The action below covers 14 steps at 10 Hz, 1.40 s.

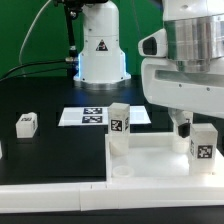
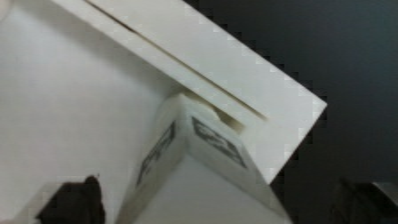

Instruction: Assemble square table

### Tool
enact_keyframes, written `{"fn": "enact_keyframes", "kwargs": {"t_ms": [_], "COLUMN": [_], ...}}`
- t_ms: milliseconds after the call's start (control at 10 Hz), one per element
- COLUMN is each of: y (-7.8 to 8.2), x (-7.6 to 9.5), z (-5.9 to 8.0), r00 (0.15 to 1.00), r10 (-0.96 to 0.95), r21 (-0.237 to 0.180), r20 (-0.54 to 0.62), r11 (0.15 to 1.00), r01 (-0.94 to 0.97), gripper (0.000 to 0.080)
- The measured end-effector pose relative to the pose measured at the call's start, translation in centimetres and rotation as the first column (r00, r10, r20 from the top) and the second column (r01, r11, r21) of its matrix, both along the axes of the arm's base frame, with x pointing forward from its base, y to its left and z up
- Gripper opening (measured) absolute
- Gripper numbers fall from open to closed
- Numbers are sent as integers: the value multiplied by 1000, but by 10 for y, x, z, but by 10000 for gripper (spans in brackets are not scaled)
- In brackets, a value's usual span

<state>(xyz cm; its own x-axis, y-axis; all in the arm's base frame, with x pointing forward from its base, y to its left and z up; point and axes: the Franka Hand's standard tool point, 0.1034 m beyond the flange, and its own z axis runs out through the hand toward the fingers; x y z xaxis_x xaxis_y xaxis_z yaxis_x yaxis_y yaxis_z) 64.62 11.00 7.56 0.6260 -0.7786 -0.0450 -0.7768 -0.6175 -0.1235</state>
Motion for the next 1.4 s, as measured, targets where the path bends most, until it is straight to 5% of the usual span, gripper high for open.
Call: {"fn": "enact_keyframes", "kwargs": {"t_ms": [200,400,700,1100,1400], "y": [6,9,4,-3,2], "x": [0,-3,-5,-3,-6], "z": [0,-2,-3,-2,-7], "r00": [896,837,855,1000,886], "r10": [442,547,517,19,-459], "r21": [-53,-54,-57,-22,27], "r20": [34,35,23,-24,-66], "r11": [896,837,855,1000,887], "r01": [-440,-545,-516,-19,462], "gripper": [649,649,292,291,288]}}
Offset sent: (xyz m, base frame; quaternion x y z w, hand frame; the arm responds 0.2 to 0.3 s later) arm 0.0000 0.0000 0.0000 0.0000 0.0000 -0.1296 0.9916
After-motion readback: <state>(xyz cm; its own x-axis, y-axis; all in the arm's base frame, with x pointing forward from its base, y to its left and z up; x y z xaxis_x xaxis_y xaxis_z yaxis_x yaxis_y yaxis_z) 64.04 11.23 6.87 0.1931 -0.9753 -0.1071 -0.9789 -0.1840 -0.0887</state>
